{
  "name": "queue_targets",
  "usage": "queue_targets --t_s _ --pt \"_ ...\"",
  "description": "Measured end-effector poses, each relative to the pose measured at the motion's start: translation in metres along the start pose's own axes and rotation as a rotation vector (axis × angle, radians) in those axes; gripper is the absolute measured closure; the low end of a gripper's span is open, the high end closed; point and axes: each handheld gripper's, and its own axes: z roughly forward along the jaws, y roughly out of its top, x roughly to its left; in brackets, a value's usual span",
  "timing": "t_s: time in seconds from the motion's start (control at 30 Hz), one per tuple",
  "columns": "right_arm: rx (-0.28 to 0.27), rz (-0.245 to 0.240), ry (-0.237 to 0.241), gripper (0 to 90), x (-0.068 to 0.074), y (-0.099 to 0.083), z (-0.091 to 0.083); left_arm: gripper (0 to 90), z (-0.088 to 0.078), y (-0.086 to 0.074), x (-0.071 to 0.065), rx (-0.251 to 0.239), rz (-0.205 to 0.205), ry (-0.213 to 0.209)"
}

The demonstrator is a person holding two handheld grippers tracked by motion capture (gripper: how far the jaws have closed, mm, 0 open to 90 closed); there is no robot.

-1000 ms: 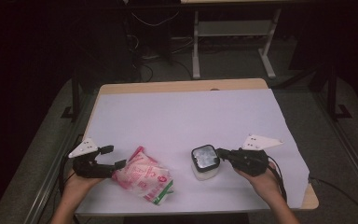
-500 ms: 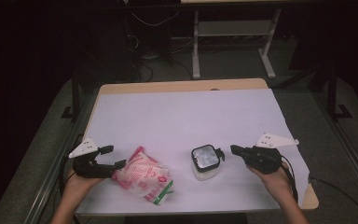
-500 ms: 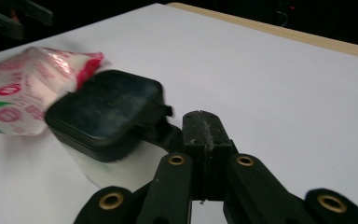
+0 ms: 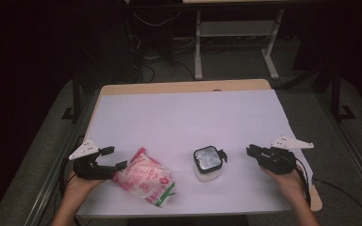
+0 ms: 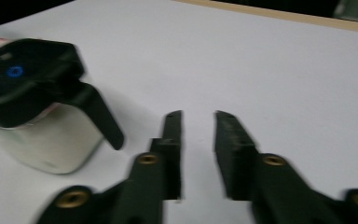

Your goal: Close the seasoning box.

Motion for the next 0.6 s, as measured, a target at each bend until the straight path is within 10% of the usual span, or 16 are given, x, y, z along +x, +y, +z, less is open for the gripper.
queue_targets --t_s 0.4,0.6 --pt "0.042 0.036 -0.094 15.5 -0.023 -0.020 0.010 18.2 0.001 -0.003 0.002 0.001 -0.008 0.004" --pt "0.034 0.031 -0.107 13.5 -0.025 -0.022 0.010 18.2 0.002 -0.004 0.002 -0.001 -0.012 0.010"
